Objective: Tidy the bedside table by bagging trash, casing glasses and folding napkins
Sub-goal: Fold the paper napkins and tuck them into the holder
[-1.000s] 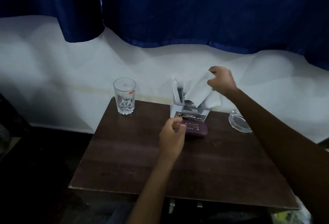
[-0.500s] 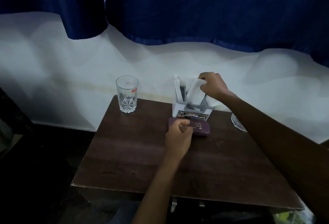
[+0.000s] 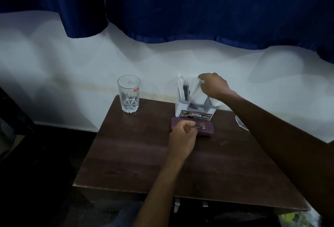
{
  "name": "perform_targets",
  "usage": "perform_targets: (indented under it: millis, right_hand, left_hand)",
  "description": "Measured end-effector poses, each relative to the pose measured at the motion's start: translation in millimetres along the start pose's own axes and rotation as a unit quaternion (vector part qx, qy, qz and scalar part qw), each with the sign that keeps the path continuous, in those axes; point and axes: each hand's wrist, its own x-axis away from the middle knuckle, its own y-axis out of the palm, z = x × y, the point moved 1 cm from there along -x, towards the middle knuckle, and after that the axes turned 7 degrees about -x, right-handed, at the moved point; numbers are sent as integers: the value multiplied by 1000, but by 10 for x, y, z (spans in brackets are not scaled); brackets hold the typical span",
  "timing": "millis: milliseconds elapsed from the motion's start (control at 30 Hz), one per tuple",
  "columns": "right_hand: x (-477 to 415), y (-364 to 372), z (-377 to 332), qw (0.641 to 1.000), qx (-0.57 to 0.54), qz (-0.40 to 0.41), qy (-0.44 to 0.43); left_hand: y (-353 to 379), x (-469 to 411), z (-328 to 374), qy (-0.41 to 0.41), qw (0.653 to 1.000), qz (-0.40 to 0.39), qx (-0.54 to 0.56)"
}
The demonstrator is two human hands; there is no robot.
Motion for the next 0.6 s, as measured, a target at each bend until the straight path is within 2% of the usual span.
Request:
perform_targets:
  millis: [133, 400, 600]
  right_hand:
    - [20, 15, -4, 997, 46, -50, -26]
    - [81, 77, -49, 996, 76, -10, -38]
    - [26, 20, -3, 995, 82, -54, -27]
  left_hand:
    - [25, 11, 21, 1, 1000, -7, -1]
    - [32, 0, 19, 9, 1000, 1, 0]
    - [24, 6, 21, 13, 1000, -2, 0]
